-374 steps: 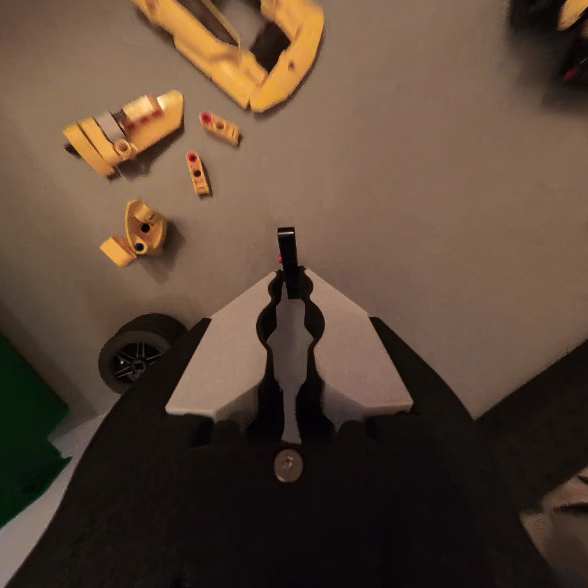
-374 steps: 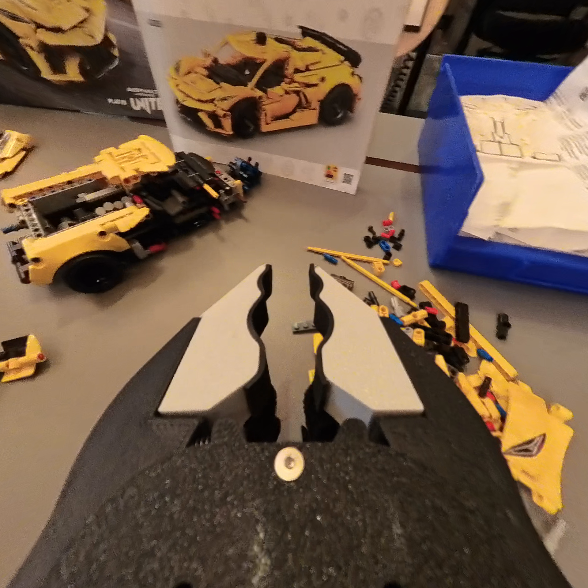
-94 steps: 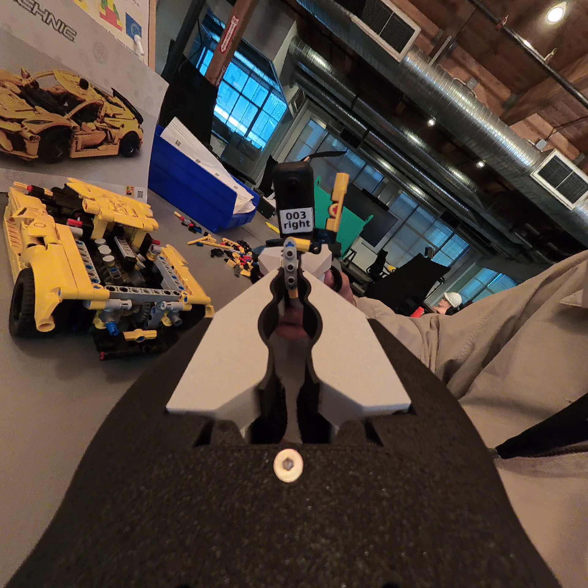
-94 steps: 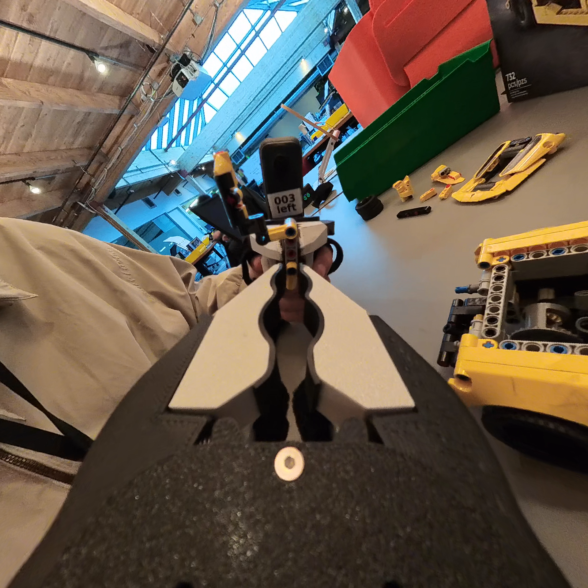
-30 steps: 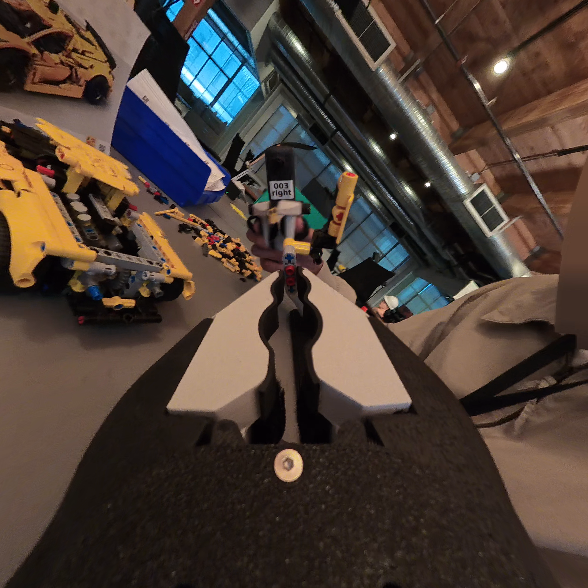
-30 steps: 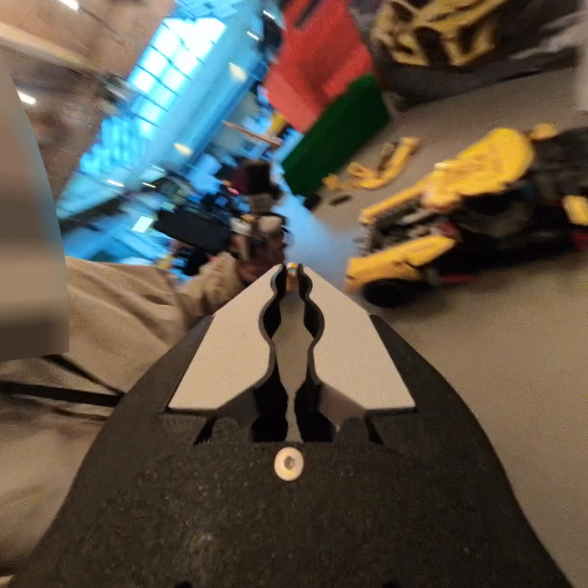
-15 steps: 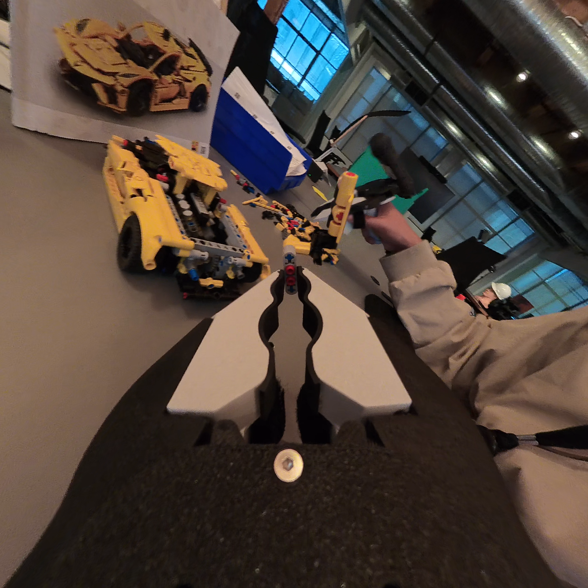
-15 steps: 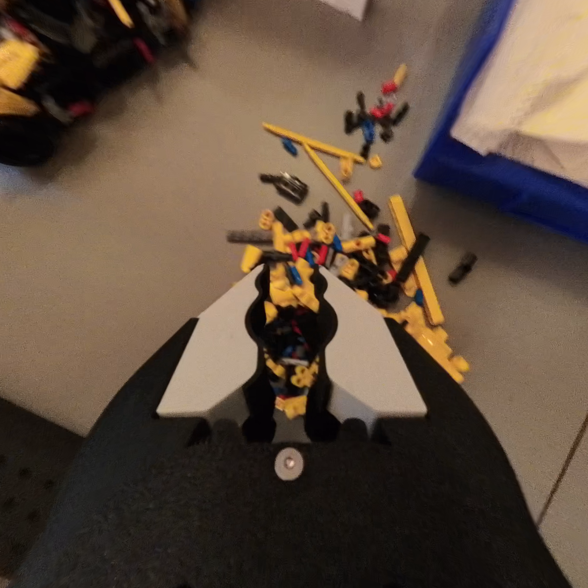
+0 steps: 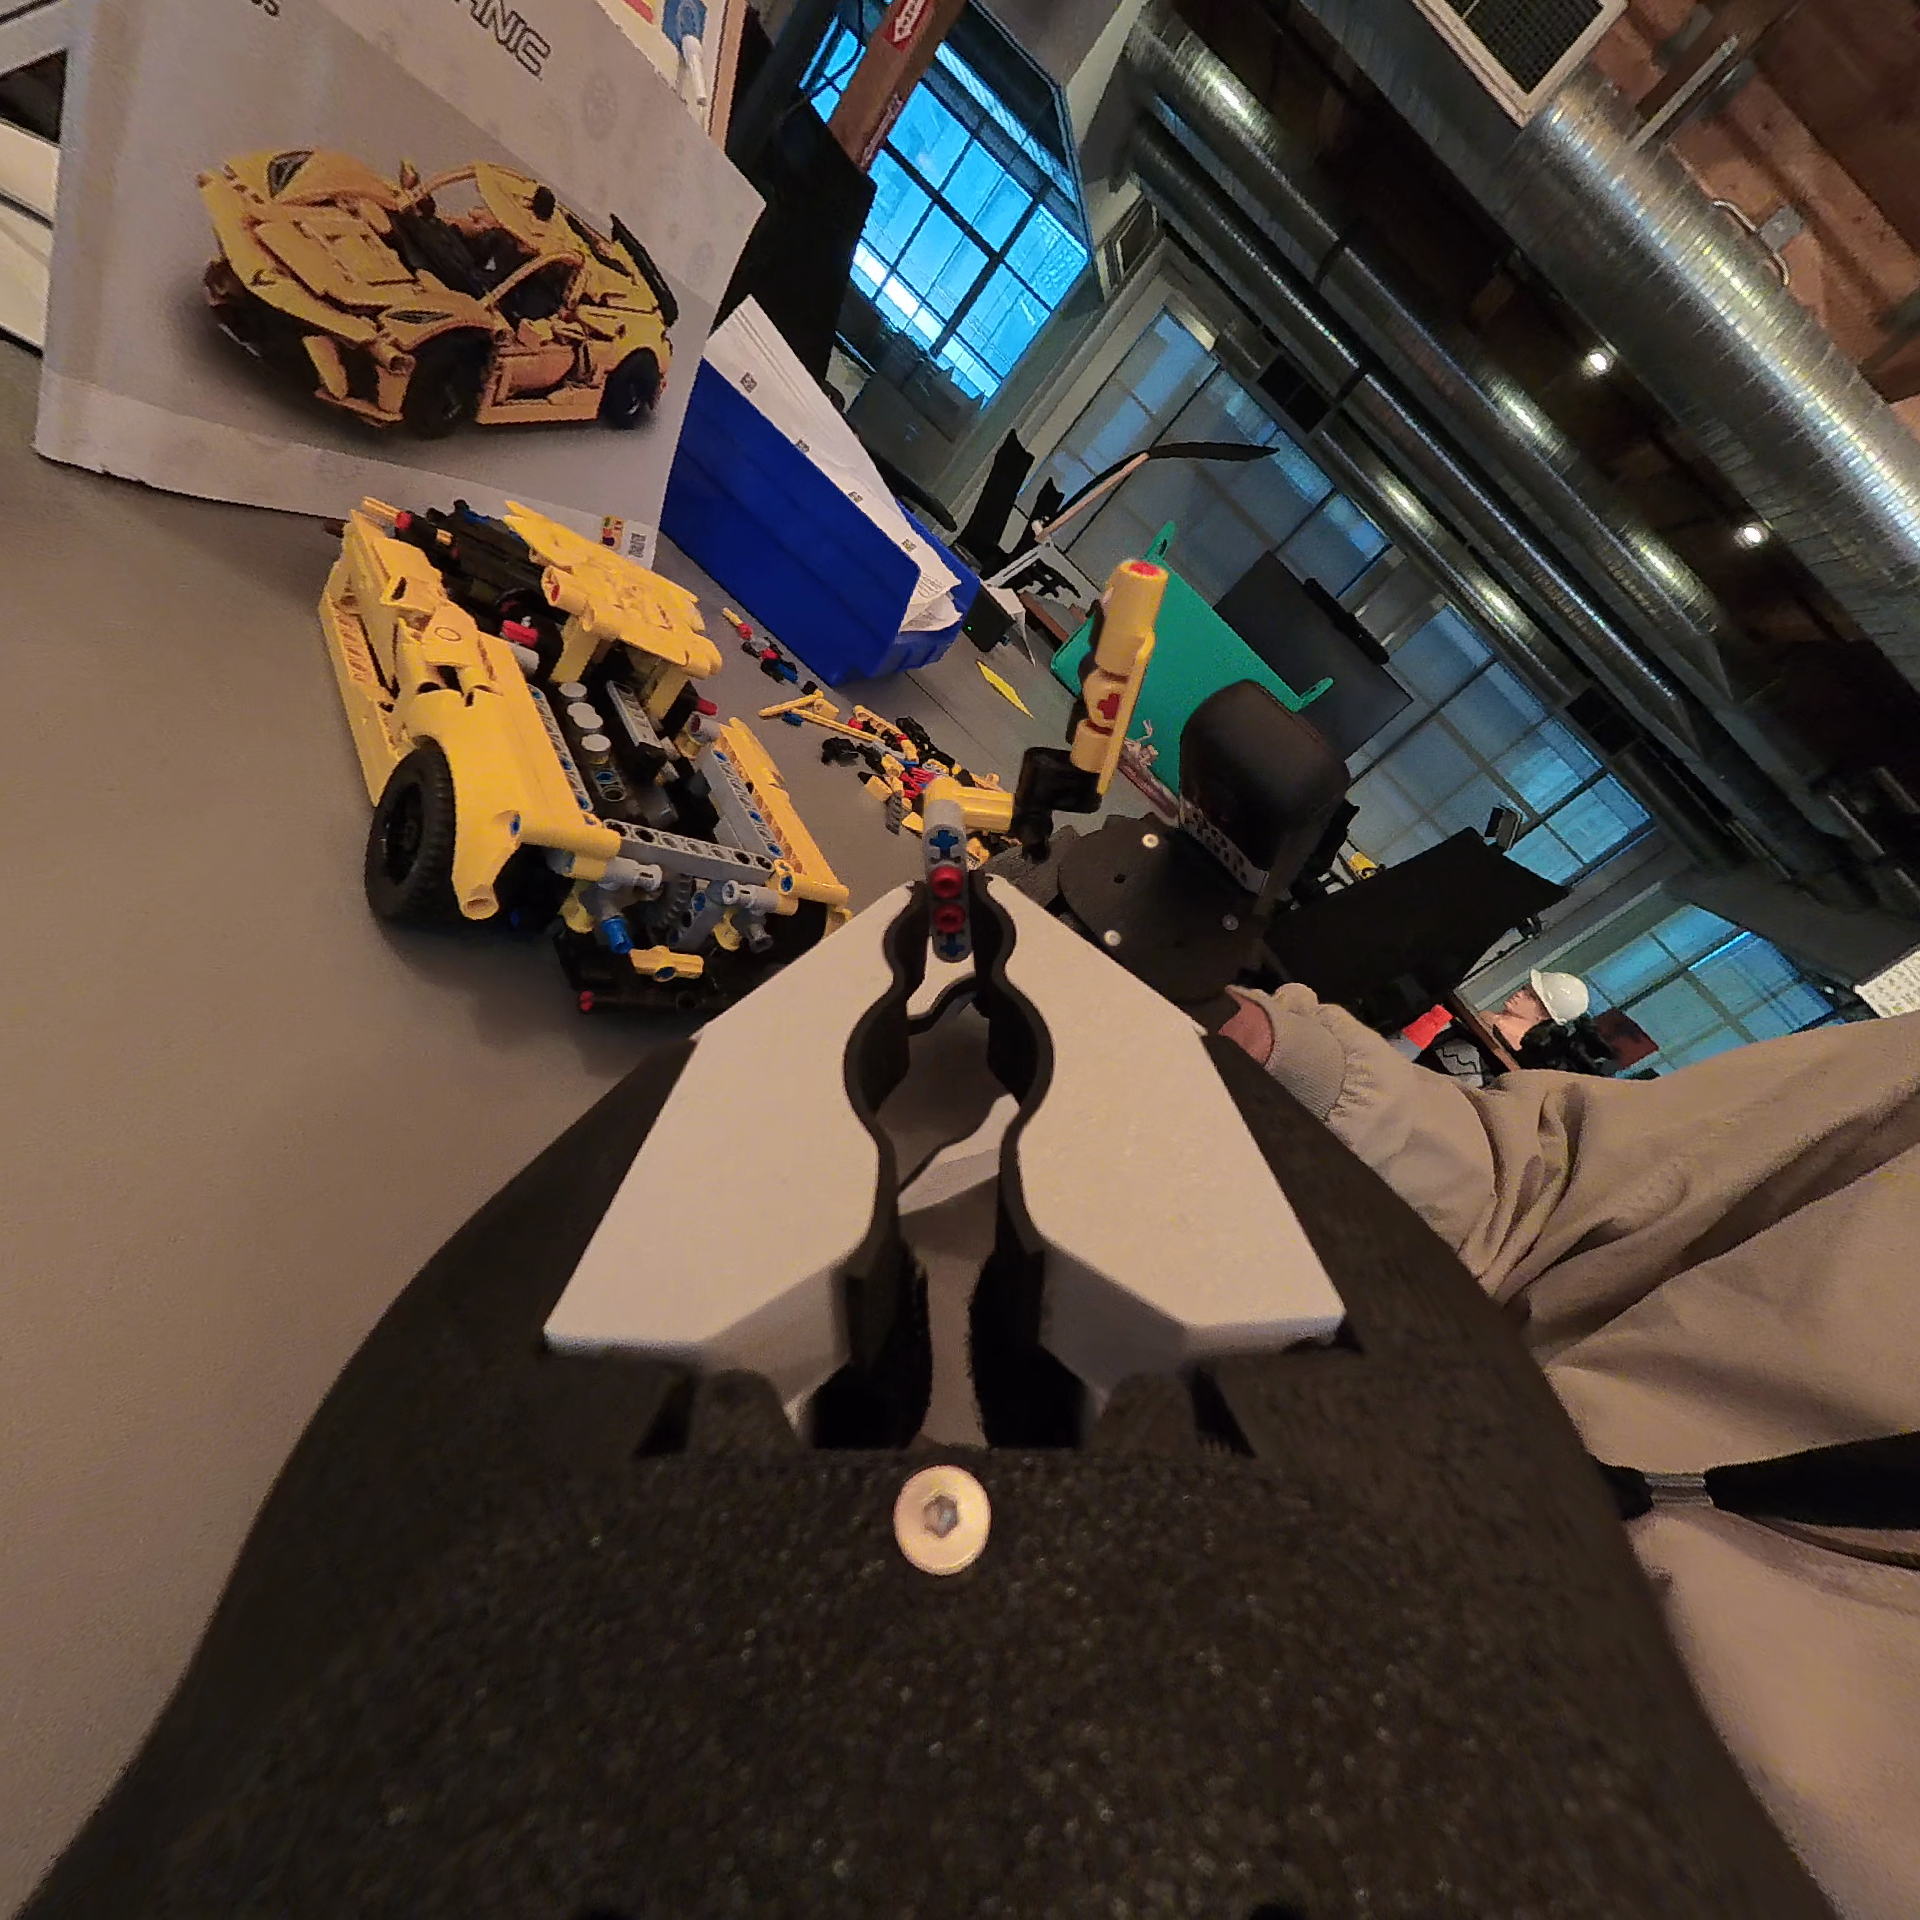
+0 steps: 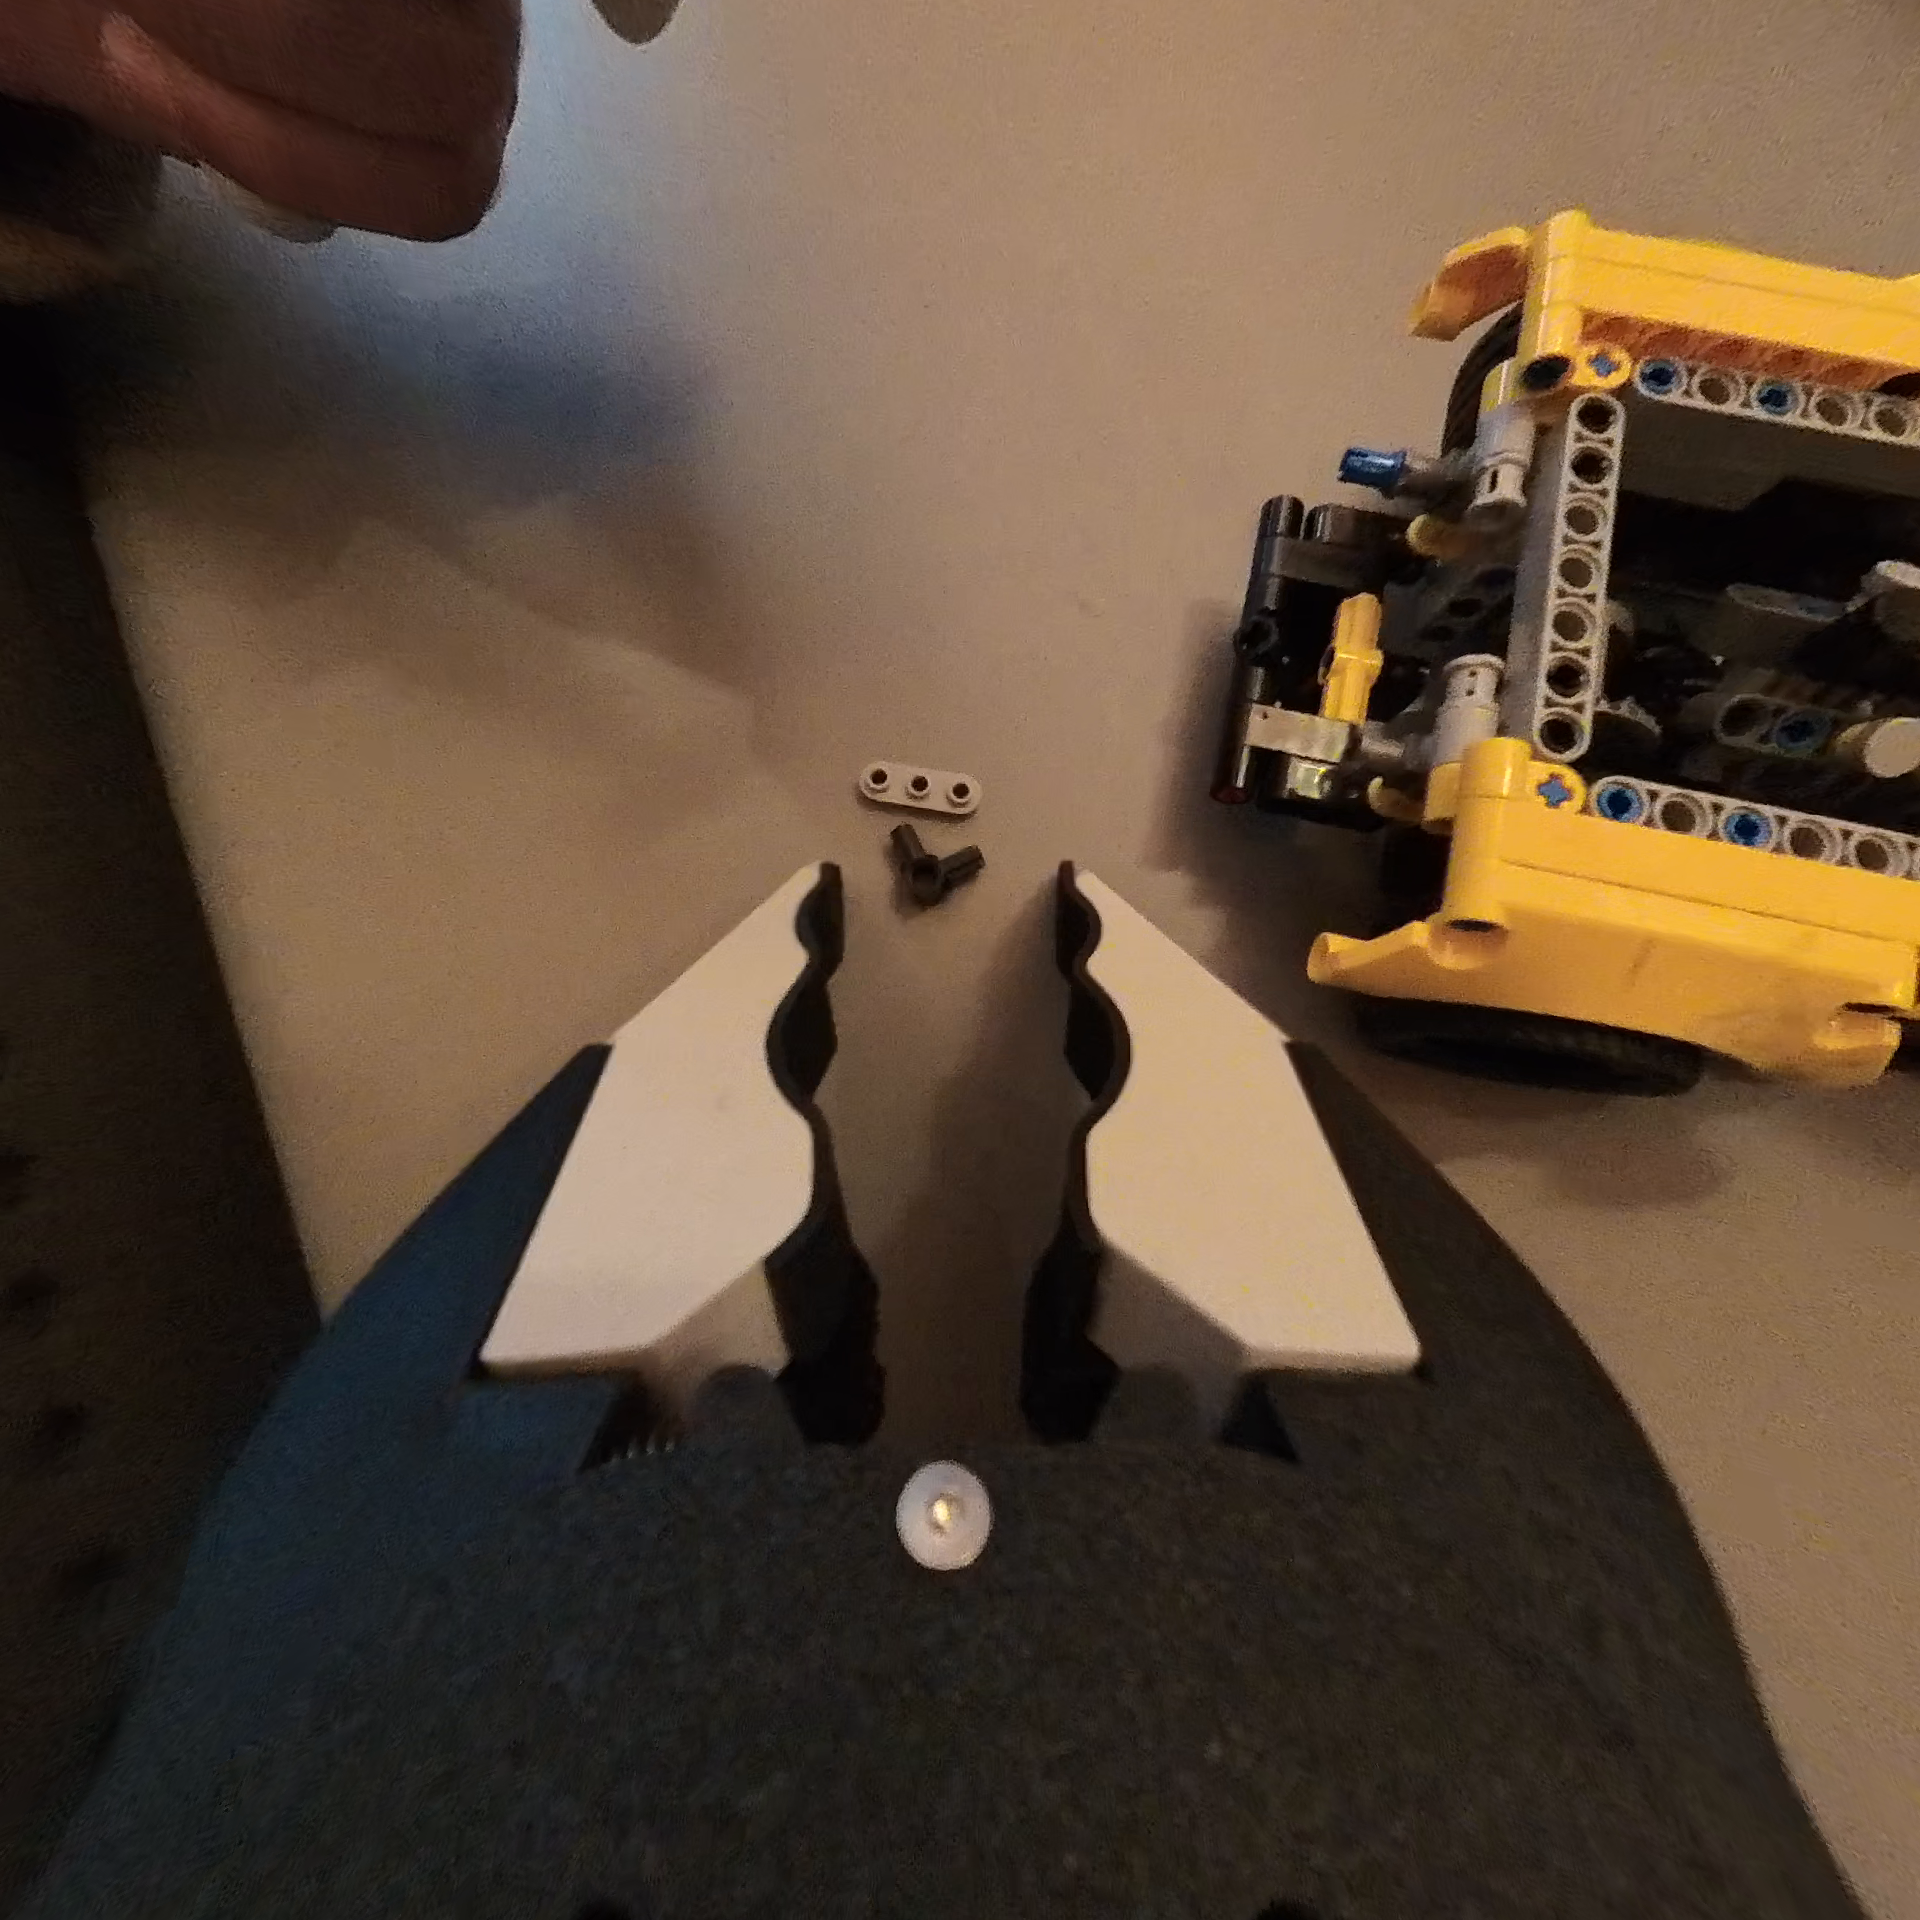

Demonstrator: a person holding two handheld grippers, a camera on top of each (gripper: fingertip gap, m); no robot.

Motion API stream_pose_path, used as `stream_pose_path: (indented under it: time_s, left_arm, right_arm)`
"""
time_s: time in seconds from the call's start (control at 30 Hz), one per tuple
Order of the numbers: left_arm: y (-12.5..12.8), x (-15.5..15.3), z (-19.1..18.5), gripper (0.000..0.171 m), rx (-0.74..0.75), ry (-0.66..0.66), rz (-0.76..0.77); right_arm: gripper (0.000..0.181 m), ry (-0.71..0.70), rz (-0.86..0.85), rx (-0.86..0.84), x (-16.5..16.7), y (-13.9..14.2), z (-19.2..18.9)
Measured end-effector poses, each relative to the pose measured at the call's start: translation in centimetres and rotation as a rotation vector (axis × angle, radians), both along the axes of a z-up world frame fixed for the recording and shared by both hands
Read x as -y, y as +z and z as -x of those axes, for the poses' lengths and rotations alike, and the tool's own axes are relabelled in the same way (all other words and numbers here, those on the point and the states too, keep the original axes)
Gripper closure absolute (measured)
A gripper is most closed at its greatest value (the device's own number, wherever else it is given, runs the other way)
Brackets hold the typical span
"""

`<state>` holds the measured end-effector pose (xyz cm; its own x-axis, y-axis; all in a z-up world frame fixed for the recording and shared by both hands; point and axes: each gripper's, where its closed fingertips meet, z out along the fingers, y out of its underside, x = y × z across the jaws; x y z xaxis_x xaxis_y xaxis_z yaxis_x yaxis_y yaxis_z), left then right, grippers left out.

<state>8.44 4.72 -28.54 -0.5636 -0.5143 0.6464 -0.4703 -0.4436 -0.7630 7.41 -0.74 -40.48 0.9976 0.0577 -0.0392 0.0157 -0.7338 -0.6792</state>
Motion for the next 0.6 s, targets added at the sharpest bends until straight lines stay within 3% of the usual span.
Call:
stream_pose_path:
  time_s: [0.13, 0.2, 0.37, 0.47, 0.6]
  left_arm:
    - [0.0, 0.3, 0.1, 0.166, -0.004, -0.014, 0.002]
    - [-0.2, 0.4, 0.2, 0.166, -0.012, -0.020, -0.004]
    - [-0.3, 0.4, 0.2, 0.166, -0.016, -0.016, -0.007]
    - [-0.1, 0.2, 0.2, 0.166, -0.013, -0.011, 0.007]
    - [0.1, 0.1, 0.1, 0.166, -0.006, -0.008, 0.012]
  right_arm:
    - [0.152, 0.009, -0.032, 0.025, -0.3, 0.6, 0.2]
    - [0.165, 0.028, -0.005, 0.040, -0.2, 0.0, 0.5]
    - [0.167, -0.040, -0.004, 0.135, 1.5, 1.0, -1.6]
    - [0.167, -0.252, -0.009, 0.212, 7.6, 3.5, -7.3]
    - [0.167, -0.644, 0.093, 0.267, 21.8, 3.8, -16.0]
